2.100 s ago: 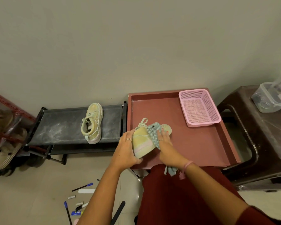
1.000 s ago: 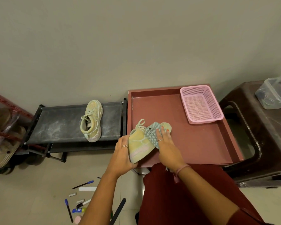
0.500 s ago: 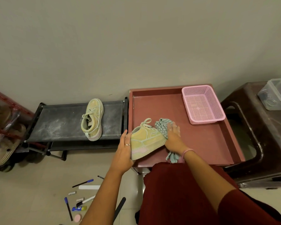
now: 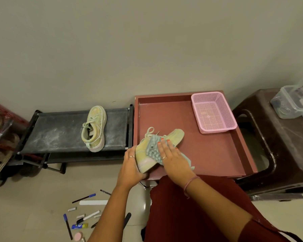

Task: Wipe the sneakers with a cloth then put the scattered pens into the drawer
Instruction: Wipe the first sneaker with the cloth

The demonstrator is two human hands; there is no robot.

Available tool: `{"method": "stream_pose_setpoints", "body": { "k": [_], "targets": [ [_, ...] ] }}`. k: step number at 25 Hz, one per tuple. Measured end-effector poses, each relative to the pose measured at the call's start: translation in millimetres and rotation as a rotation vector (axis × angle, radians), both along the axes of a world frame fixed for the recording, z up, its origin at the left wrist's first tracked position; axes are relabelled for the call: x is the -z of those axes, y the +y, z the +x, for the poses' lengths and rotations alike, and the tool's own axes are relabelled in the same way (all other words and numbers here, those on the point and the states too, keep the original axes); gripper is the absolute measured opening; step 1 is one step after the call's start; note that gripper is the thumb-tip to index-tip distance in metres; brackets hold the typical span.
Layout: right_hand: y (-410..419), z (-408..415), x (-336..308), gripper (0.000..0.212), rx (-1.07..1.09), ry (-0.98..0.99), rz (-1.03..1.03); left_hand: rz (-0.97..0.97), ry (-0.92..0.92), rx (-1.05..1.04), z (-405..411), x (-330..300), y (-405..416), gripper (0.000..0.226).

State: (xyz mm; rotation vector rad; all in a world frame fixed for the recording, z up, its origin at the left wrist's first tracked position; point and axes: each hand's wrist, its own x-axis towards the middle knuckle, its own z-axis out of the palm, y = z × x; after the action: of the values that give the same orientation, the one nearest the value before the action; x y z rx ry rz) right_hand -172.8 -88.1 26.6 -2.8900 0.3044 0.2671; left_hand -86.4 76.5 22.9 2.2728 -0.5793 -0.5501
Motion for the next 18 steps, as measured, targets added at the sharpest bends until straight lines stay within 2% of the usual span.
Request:
{"method": "stream_pose_setpoints", "body": {
  "k": [5,10,15,18],
  "targets": [
    [-69,6,-5,0.061,0.144,0.028,0.052,0.071,-0.157,0.054,-4,6,2,0.097],
    [-67,14,-8,0.081,0.300,0.147,0.263,0.216,-0.303,0.083,0,9,-6,0.098],
    [-56,15,-9,0.084,0.355,0.143,0.387,0.206,-0.213,0.052,-9,7,-24,0.133],
    [-61,14,-12,0.085,0.313,0.153,0.395,0.192,-0.174,0.023,-3,1,-28,0.138]
  ]
}}
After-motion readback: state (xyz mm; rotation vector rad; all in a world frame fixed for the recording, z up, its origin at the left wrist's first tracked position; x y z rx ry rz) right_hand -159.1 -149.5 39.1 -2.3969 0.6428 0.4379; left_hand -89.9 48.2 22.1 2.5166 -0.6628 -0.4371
